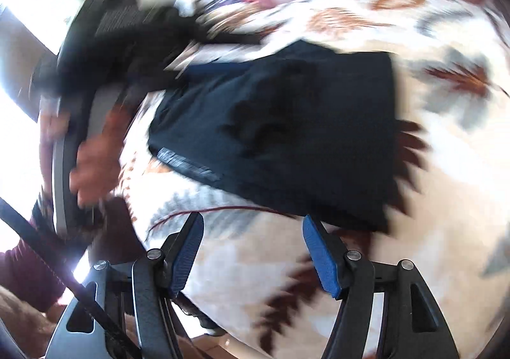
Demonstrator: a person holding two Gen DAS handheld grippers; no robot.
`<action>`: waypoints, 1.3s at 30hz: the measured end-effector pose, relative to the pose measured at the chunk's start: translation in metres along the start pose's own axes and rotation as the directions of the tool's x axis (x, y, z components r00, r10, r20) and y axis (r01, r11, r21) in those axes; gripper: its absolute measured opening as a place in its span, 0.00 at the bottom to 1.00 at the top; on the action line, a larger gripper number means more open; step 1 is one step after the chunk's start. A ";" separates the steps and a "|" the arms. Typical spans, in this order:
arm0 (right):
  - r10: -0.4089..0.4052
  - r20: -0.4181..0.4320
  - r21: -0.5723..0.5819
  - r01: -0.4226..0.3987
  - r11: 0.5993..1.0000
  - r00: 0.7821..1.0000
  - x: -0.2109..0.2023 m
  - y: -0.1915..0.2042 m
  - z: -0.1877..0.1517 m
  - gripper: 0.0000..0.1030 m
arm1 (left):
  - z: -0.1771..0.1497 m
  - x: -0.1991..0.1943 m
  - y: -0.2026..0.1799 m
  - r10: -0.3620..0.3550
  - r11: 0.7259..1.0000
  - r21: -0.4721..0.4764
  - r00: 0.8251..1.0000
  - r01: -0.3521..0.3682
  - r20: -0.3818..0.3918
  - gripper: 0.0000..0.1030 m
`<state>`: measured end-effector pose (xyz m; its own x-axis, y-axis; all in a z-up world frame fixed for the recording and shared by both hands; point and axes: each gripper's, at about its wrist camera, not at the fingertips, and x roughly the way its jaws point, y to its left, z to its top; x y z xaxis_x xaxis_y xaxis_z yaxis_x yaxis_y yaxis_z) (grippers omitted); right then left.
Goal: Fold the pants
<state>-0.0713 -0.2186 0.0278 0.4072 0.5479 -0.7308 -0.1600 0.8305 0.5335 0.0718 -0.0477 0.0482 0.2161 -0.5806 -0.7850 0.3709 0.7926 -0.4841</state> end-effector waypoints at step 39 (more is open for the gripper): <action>0.145 -0.050 0.294 -0.124 0.948 0.988 0.105 0.010 0.200 0.67 | -0.083 -0.118 0.094 0.253 0.939 -0.301 0.929 -0.169 0.268 0.45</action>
<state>0.1502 -0.1724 0.0417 0.3345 0.6667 -0.6660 0.0624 0.6895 0.7216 0.0063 0.1102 0.0631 0.5371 -0.3889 -0.7485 0.0397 0.8980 -0.4381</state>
